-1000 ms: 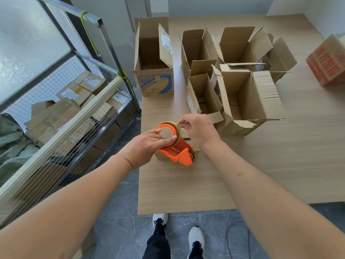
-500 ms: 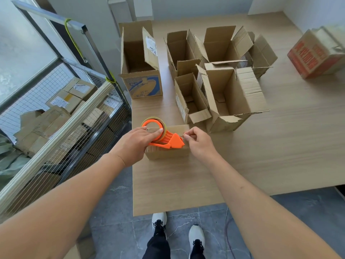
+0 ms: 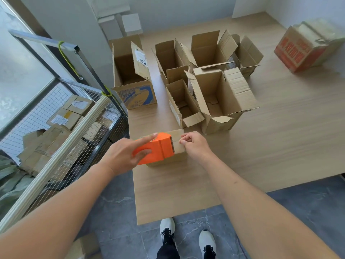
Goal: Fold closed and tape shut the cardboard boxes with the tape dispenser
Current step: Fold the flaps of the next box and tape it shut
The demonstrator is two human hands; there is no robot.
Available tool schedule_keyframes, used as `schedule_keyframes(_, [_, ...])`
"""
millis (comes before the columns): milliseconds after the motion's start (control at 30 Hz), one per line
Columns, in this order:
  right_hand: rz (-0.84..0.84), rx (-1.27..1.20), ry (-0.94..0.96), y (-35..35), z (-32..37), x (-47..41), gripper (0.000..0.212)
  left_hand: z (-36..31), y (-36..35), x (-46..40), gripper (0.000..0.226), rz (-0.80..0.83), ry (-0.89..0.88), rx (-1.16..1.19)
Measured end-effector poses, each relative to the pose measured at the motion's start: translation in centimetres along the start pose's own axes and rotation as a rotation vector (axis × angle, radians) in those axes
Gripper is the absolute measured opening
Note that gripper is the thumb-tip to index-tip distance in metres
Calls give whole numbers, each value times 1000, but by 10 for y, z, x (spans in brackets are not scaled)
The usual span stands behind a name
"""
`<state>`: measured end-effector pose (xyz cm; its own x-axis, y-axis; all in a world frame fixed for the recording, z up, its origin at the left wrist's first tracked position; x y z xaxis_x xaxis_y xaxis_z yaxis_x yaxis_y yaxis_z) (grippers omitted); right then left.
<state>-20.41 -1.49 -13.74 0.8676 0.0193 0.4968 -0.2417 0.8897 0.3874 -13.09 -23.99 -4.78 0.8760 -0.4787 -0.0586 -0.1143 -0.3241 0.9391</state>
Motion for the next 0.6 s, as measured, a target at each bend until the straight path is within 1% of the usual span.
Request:
schedule_keyframes(133, [-10,-46,-85,5,-1,0,11,2,1,-13,56,43,2,45])
schedule_keyframes(200, [-62,-35,-103,11,0,1,12,0,-2,-20,53,81,-24,63])
schedule_keyframes(300, [-118,-40,-134,15,3,2,14,3,-4,-26,55,128,-29,119])
schedule_keyframes(367, [-126,-52,-130,15,7,3,14,7,-3,-27,55,122,-17,168])
schedule_keyframes(467, [-96,-57,-84,14,11,6,15,13,-3,-27,55,100,4,236])
schedule_keyframes(600, [-77,-6,-42,16,9,7,13,12,-8,-27,54,127,12,291])
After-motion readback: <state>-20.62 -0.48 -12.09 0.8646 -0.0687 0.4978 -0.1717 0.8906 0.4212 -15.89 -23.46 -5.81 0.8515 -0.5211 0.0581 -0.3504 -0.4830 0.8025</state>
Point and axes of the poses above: each hand's wrist, its own x-axis away from the middle knuckle, its own y-axis out of the back of the hand, z = x × y, the point moved 8 cm from there along -x, towards the middle knuckle, and after that the axes turned 10 degrees about -y, right-handed, at the moved point
